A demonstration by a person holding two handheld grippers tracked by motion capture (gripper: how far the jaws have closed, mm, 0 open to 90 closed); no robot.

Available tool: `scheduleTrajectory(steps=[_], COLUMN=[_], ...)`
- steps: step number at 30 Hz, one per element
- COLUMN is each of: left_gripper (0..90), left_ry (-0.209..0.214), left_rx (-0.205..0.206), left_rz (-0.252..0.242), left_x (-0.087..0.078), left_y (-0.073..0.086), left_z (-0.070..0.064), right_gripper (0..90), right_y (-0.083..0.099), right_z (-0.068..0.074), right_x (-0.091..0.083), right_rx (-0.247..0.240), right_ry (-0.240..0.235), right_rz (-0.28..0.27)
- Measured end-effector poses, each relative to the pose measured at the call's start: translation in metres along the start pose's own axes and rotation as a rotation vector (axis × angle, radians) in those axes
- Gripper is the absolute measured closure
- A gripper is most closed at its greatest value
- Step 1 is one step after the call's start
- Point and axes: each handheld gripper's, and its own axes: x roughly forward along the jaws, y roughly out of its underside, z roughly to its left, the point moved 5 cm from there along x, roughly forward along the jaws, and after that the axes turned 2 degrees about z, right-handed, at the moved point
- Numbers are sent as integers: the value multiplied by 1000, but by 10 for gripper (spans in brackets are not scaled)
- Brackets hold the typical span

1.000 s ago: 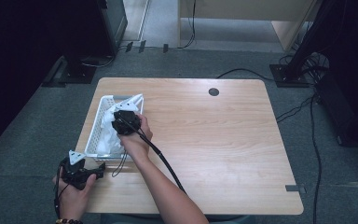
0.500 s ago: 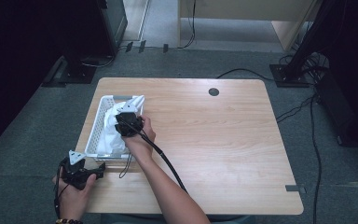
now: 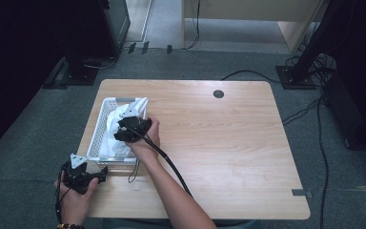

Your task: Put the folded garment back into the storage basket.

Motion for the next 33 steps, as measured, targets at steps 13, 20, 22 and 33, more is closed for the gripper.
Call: scheduleTrajectory(steps=[13,20,22,33], left_gripper=[0,0,0,0], left_ry=[0,0,0,0], left_rx=[0,0,0,0], left_rz=[-1,-1,-1,-1], left_x=[0,0,0,0], left_y=[0,0,0,0], left_z=[0,0,0,0], right_gripper=[83,18,0,0], right_y=[0,2,5,13], right_z=[-4,-16,-22,-36], right_x=[-5,-12,-13,-17], right_rx=[34,64,82,104], right_ry=[-75,-99,-103,-106], right_rz=[-10,-45,-32,-47])
